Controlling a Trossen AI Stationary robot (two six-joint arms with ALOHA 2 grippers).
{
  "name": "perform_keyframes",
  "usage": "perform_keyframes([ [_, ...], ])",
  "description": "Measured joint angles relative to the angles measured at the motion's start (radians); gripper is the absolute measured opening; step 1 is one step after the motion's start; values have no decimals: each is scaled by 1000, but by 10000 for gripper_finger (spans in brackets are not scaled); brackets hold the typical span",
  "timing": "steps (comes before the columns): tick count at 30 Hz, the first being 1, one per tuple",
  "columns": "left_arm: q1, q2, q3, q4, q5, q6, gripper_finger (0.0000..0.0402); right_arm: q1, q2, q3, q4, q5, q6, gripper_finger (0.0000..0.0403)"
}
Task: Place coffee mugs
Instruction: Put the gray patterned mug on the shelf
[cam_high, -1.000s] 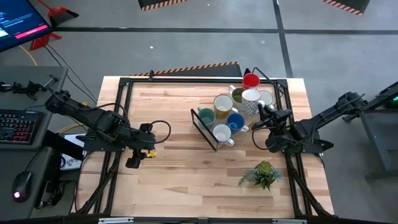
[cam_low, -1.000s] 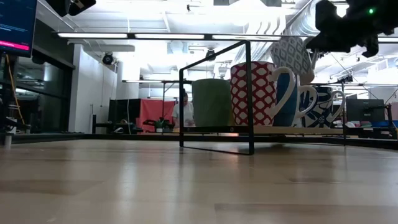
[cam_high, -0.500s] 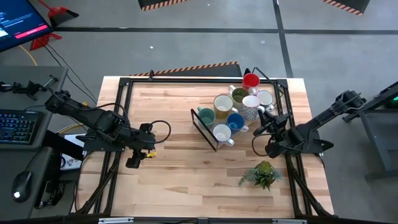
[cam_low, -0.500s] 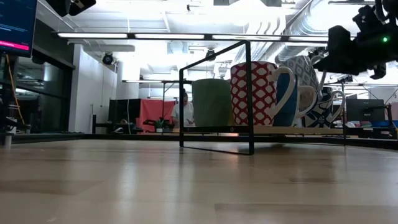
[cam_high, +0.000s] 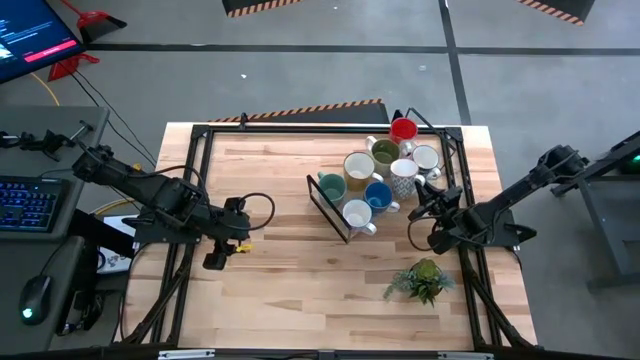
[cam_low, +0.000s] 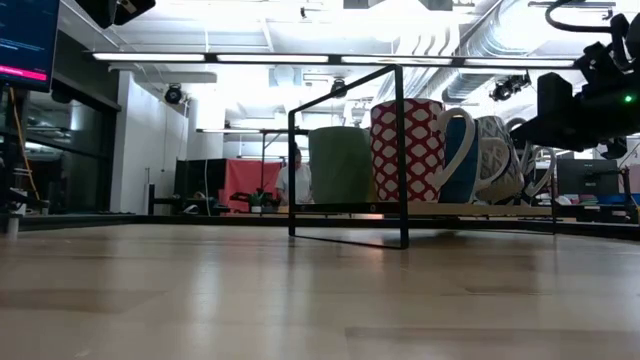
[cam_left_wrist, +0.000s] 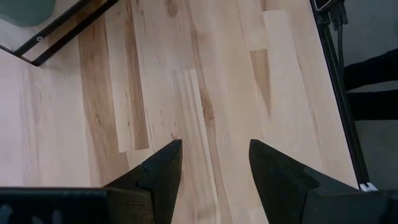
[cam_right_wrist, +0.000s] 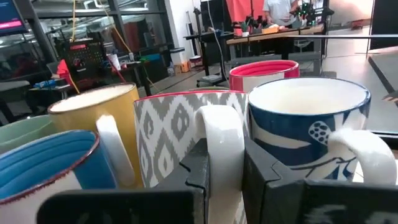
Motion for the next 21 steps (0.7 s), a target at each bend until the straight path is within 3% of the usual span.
perform_keyframes([
  [21,1,0,0,0,-20,1,177,0,0,0,11,-102,-23,38],
])
